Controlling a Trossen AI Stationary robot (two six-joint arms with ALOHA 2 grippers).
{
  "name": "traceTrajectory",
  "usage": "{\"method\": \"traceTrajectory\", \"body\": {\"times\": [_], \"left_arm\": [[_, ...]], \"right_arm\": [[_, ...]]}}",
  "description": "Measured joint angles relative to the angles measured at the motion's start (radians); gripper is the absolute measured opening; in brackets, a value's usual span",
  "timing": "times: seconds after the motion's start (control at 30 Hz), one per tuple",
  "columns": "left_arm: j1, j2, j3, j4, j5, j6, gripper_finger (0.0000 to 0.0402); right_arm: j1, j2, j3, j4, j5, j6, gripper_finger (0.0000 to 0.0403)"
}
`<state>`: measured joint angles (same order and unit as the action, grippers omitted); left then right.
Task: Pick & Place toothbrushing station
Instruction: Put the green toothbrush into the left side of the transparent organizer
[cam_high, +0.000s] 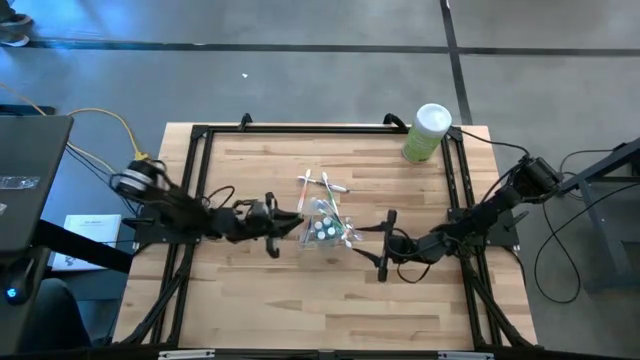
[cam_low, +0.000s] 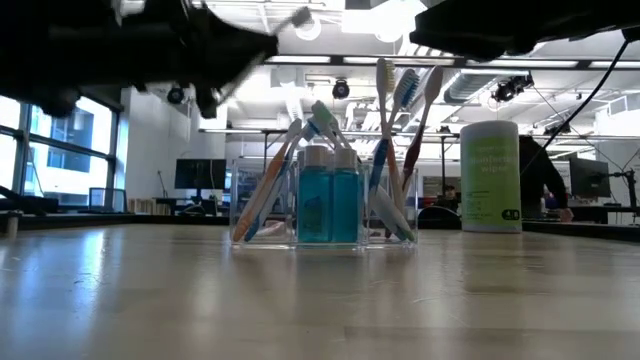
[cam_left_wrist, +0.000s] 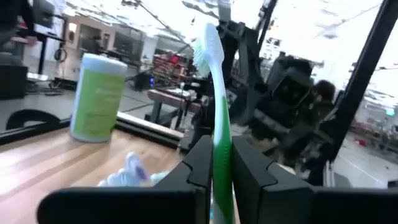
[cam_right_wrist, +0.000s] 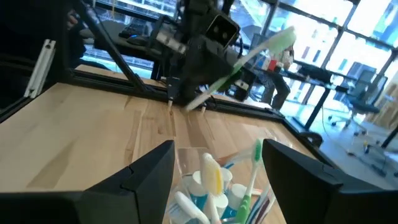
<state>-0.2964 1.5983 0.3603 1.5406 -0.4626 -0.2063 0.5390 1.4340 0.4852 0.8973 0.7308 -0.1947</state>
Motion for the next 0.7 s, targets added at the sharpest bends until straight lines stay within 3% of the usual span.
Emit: {"method": "traceTrajectory", "body": {"times": [0.2,0.5,0.7], "left_arm": [[0.079,0.162,0.033,0.023,0.088,-0.035,0.0027],[0.097,0.159,0.06,0.025,0.134,0.009,0.0027],[0.097,0.167,0.124,0.023,0.148,0.084,0.0027]], "right_arm": [[-0.019,0.0,0.0,-0.039,-0.017,0.065,0.0236],[-0.015,0.0,0.0,-0.058,-0.167,0.187,0.0236],[-0.003,0.0,0.0,-0.064,-0.188,0.202,0.0236]]}}
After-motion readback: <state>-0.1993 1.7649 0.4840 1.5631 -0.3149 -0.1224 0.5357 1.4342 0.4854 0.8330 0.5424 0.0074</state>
